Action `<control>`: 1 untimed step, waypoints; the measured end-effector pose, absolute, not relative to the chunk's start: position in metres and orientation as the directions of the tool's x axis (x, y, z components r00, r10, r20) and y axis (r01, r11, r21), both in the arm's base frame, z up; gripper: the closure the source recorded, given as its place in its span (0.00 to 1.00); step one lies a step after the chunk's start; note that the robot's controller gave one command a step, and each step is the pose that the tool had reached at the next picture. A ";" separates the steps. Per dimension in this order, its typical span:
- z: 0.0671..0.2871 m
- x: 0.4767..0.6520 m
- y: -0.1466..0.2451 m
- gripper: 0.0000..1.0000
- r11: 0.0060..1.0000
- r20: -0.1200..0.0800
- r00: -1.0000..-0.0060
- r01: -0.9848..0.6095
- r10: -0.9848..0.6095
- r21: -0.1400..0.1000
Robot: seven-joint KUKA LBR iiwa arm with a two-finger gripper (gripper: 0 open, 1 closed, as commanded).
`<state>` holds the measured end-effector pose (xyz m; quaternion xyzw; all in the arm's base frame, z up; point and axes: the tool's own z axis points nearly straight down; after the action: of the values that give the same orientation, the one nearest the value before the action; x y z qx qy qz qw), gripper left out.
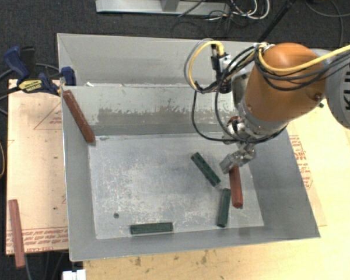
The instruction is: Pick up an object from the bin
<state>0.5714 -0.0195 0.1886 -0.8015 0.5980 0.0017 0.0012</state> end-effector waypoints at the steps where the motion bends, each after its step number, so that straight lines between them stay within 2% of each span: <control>1: 0.189 0.571 -0.020 1.00 -0.285 -0.004 0.285 -0.959 -0.959 0.000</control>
Offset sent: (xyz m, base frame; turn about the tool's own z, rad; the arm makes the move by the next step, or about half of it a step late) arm 0.0000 0.0000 0.0000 0.0000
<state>0.5714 -0.0195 0.1886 -0.8015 0.5980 0.0016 0.0013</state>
